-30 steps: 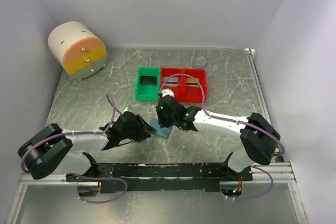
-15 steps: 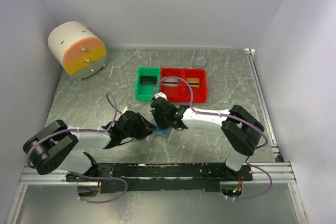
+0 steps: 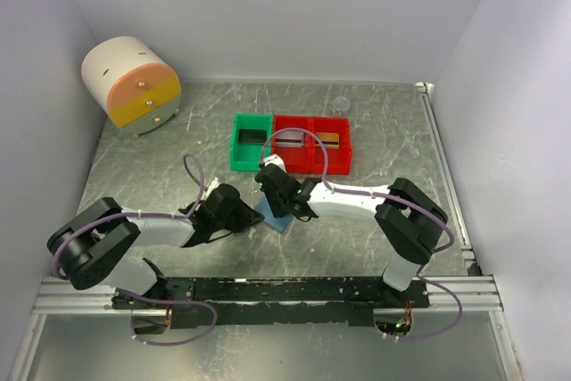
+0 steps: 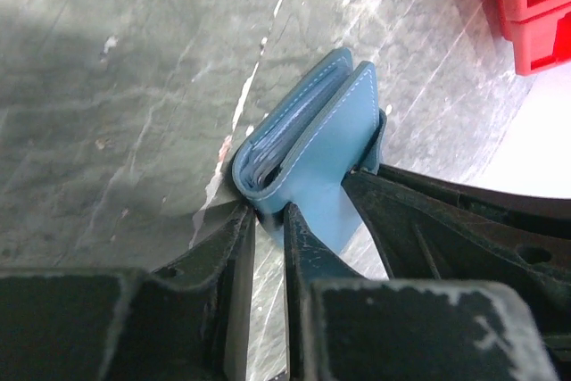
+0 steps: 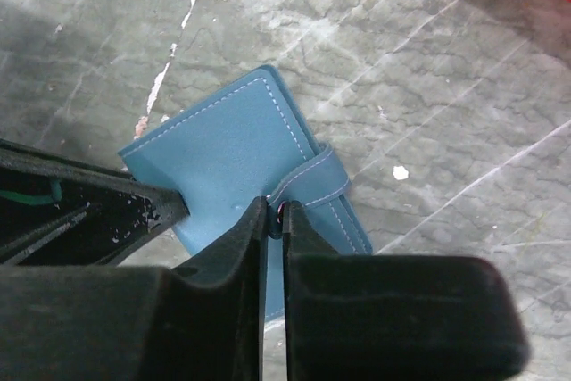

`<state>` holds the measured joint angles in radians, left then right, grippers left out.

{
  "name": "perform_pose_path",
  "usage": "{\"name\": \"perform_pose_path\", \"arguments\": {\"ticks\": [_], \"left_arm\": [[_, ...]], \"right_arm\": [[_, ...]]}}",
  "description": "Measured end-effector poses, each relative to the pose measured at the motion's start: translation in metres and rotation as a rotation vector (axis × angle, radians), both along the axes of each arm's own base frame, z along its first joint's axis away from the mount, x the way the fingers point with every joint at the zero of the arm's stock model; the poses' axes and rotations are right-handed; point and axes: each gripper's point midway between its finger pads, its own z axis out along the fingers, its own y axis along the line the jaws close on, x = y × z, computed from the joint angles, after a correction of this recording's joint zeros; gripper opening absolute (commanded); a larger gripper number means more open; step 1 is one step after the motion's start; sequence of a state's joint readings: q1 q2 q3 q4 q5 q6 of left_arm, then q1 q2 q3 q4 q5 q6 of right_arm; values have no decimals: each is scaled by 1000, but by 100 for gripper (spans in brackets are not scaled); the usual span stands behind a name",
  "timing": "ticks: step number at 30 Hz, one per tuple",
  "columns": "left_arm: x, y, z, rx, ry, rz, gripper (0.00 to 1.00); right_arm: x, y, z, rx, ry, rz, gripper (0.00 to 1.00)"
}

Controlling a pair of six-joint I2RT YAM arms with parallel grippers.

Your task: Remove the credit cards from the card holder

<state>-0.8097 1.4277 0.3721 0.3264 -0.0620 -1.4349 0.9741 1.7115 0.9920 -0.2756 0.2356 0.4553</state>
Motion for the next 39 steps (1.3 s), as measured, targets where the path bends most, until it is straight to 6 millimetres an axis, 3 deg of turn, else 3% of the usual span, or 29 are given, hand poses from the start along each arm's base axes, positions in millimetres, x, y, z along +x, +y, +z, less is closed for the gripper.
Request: {"name": "perform_pose_path", "arguments": {"ticks": [3, 8, 17, 26, 35, 39], "left_arm": [[6, -2, 1, 24, -1, 9, 13], [10, -2, 2, 51, -1, 14, 14], [14, 0, 5, 133, -23, -34, 23], [16, 0, 5, 216, -44, -109, 25], [15, 1, 3, 238, -55, -138, 26], [15, 1, 4, 248, -60, -150, 26]], "right_arm": [[3, -4, 2, 3, 3, -14, 0], [10, -14, 6, 46, 43, -48, 0], [24, -39, 27, 150, 88, -93, 21], [28, -48, 13, 70, 92, -54, 26], [34, -42, 10, 40, 85, 26, 28], [39, -34, 14, 53, 72, 63, 16]]}}
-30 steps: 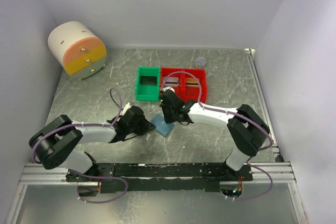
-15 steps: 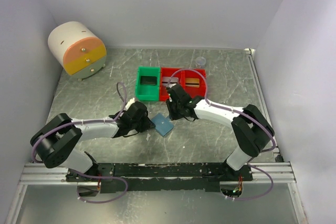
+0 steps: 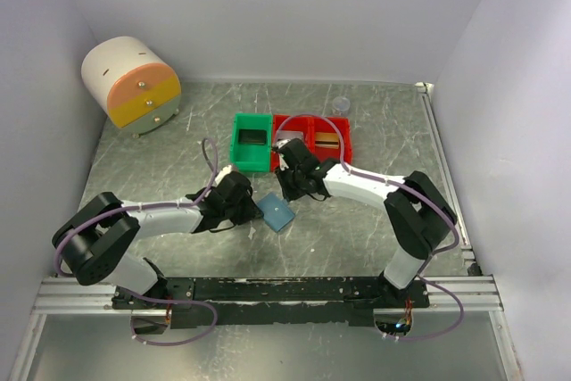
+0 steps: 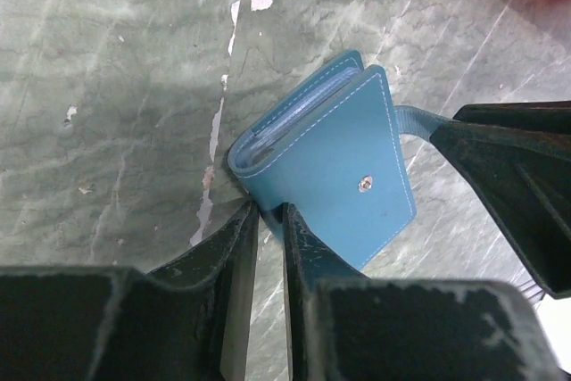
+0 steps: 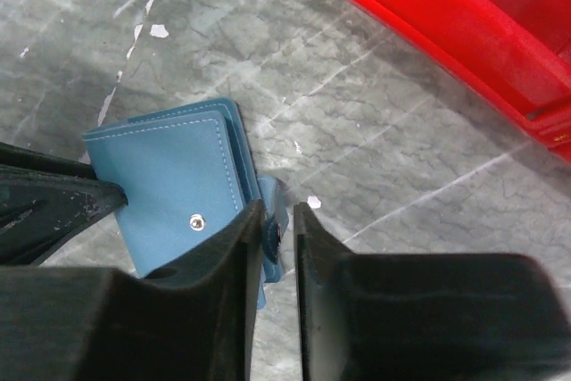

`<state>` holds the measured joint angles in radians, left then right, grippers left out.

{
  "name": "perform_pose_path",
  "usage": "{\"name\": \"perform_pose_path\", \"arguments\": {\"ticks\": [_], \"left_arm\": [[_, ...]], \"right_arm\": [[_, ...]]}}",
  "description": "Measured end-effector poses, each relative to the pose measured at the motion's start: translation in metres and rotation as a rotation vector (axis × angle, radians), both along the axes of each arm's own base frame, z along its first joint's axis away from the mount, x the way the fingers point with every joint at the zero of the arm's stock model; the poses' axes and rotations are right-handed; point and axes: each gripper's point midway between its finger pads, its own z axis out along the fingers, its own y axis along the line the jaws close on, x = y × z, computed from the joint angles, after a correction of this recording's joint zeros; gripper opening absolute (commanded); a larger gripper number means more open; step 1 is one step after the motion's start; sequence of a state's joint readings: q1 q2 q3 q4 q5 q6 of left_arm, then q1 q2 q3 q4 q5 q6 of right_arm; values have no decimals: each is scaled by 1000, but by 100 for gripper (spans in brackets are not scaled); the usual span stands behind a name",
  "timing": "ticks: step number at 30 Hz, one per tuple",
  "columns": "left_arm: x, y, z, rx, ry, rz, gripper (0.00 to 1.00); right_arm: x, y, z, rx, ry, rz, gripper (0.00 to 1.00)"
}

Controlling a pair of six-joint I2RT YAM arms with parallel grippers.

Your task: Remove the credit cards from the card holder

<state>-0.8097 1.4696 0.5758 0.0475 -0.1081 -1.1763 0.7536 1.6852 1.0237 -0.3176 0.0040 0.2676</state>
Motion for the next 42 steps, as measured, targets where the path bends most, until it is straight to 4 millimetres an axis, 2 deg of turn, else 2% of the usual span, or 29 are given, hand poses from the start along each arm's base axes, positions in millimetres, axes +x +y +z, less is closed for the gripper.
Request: {"name": "perform_pose_path", "arguments": {"ticks": [3, 6, 12, 17, 21, 24, 29, 35, 42], "left_arm": [[0, 0, 0, 10, 0, -9, 26], [-1, 1, -1, 16, 0, -13, 27], [-3, 4, 0, 32, 0, -25, 33], [-8, 10, 5, 58, -8, -53, 47], [-10, 10, 21, 43, -40, -85, 59], [-12, 8, 40, 10, -81, -120, 66], [-19, 11, 67, -21, -152, -176, 72], [-26, 20, 86, -21, -209, -210, 75], [-34, 37, 96, 15, -242, -215, 76]], "right_arm": [[0, 3, 0, 5, 1, 23, 6], [-1, 3, -1, 5, 3, 28, 1], [-10, -5, -2, 15, 9, 1, 0], [-26, -16, 9, 70, 23, -74, 0], [-39, -19, 27, 172, 28, -153, 0], [-50, -20, 41, 272, 34, -202, 0], [-64, -18, 57, 417, 52, -255, 0], [-71, 0, 76, 598, 85, -257, 0], [-76, 36, 74, 668, 123, -174, 0]]}}
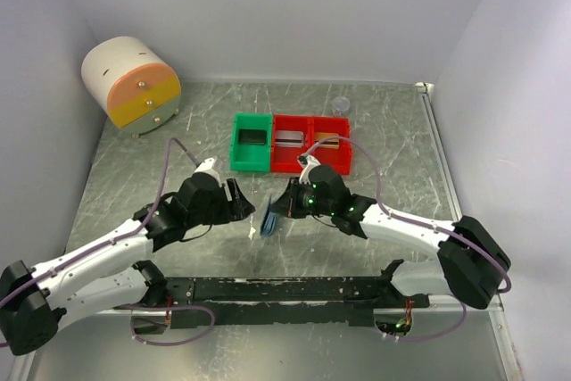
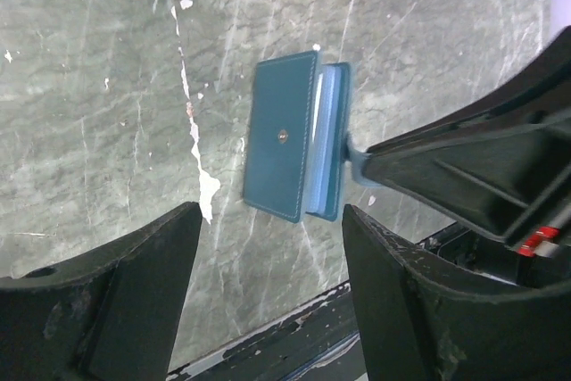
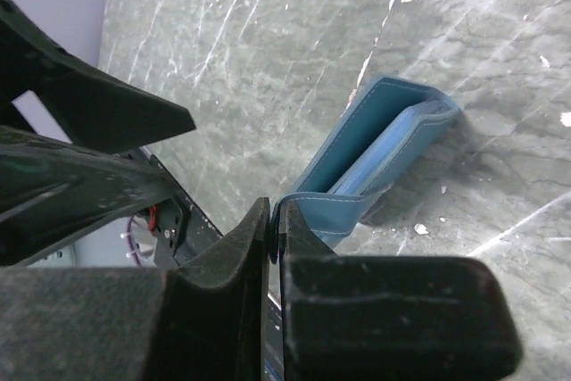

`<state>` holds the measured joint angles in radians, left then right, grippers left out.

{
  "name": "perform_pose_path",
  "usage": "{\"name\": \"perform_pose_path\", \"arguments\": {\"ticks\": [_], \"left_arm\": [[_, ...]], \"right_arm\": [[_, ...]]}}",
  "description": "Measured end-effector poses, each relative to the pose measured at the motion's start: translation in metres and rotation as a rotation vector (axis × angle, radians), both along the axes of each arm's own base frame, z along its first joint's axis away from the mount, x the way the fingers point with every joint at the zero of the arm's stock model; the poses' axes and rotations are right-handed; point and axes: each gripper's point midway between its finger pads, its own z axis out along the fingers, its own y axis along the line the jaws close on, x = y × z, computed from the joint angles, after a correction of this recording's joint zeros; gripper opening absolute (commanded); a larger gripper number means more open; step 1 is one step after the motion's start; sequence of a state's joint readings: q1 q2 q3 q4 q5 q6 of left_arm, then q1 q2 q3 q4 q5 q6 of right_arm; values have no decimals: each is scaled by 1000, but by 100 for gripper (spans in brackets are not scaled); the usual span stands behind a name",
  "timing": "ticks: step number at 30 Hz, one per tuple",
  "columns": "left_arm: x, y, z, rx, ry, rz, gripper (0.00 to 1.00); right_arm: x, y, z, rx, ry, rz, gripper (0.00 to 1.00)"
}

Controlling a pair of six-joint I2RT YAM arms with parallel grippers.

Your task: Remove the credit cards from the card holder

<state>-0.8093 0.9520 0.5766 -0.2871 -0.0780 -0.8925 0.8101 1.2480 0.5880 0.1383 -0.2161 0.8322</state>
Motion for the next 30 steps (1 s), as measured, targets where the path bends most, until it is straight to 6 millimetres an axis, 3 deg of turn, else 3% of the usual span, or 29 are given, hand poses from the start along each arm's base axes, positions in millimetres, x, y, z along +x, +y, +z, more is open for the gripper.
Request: {"name": "perform_pose_path", "arguments": {"ticks": [5, 10, 14, 18, 25, 30], "left_arm": [[-2, 7, 10, -28, -39, 22, 75], [-14, 19, -7, -45, -6, 49, 76], [-18, 23, 0, -85, -10, 69, 76], [-19, 25, 4, -98, -14, 84, 75], [-17, 16, -23, -49, 47, 60, 74], [-16, 0, -35, -66, 72, 9, 74]], "right_arm": [[-1, 8, 0, 19, -8, 17, 2], [2, 15, 18, 41, -45, 44, 2], [9, 31, 42, 70, -89, 78, 2], [7, 27, 32, 40, -81, 75, 2], [5, -30, -9, -74, -62, -58, 2], [6, -82, -59, -146, 38, -171, 2]]}}
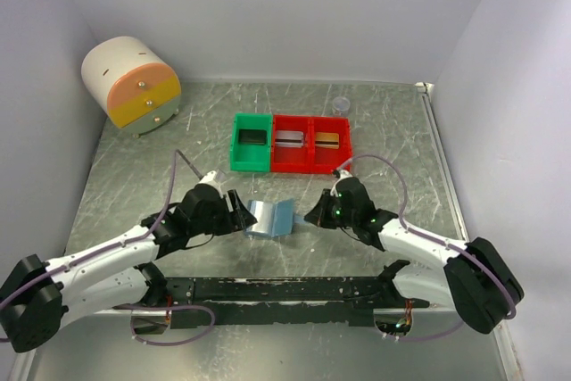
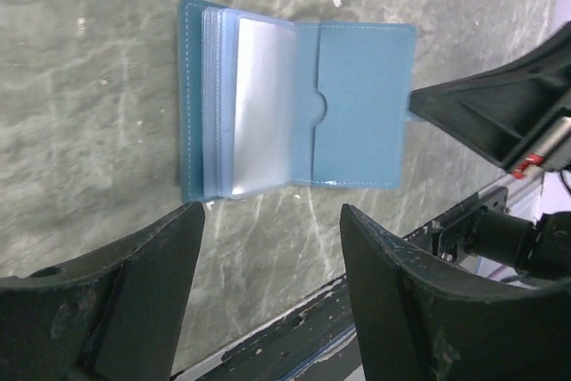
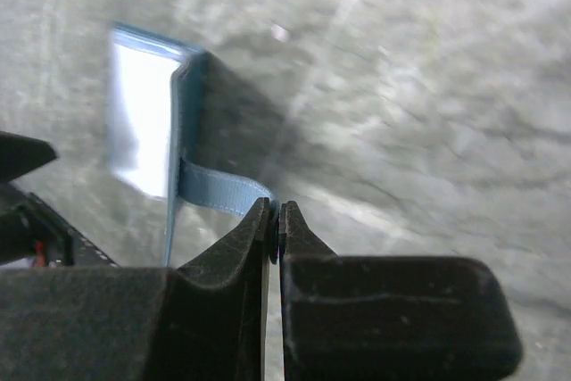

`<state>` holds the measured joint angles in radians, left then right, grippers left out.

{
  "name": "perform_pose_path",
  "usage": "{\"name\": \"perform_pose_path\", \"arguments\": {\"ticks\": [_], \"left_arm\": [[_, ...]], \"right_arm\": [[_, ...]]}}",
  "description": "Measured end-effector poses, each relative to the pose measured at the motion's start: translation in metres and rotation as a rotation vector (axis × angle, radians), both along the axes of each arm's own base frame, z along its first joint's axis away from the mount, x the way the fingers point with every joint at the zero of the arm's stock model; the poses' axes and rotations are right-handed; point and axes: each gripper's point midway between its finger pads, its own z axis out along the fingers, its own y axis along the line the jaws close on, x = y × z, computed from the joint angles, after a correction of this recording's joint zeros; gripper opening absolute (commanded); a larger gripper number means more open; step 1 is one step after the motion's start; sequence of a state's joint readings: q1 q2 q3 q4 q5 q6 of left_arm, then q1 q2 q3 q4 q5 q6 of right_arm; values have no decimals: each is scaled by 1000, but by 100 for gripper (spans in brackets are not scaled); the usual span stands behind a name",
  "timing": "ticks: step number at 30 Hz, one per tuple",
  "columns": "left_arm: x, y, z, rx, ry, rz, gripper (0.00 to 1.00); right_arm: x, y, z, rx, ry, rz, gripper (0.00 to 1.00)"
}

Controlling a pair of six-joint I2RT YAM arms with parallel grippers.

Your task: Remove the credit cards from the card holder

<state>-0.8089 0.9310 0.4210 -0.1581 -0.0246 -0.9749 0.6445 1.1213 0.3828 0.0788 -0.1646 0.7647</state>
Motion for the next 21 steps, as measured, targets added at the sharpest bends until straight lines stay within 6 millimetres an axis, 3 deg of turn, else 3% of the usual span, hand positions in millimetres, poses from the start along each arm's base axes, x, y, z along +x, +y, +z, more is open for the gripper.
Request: {"name": "perform_pose_path", "arguments": {"ticks": [2, 5, 14, 21], "left_arm": [[0, -7, 0, -19, -1, -25, 73], [1, -16, -1, -34, -7, -60, 72], [-2, -29, -17, -25, 29, -137, 66], [4, -37, -3, -55, -10, -147, 65]], "right_arm": [[-6, -14, -18, -21, 47, -28, 2], [-13, -20, -29, -31, 78, -32, 2], [-11, -20, -31, -32, 85, -33, 3], [-9, -17, -28, -19, 74, -22, 3]]}}
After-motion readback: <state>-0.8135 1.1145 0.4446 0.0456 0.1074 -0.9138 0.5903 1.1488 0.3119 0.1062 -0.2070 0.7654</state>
